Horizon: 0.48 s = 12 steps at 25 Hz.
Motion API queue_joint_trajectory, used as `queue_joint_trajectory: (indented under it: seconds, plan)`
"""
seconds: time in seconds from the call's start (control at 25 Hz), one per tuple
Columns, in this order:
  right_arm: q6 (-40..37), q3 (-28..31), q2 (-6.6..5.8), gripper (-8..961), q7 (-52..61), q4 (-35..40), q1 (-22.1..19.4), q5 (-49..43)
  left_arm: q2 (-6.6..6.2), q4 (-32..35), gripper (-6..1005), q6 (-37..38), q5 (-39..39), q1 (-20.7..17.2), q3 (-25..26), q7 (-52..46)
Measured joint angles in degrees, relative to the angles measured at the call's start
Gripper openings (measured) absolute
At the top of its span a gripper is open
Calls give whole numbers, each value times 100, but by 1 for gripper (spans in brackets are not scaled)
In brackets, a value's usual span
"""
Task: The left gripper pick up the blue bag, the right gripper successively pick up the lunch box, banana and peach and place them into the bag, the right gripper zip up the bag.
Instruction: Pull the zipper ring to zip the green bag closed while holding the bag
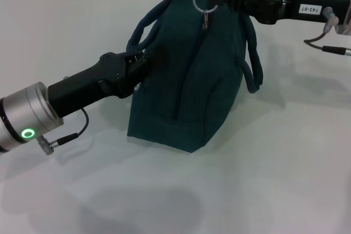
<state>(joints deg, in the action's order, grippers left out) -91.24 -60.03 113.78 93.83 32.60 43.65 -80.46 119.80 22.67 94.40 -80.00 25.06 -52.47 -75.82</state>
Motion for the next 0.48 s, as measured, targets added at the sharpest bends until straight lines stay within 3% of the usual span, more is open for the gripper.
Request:
queue_joint_trajectory:
  seconds: [0.48]
  plan:
    - [19, 44, -14, 6, 152, -289, 19, 32, 17, -395, 55, 301, 121, -36, -1, 500]
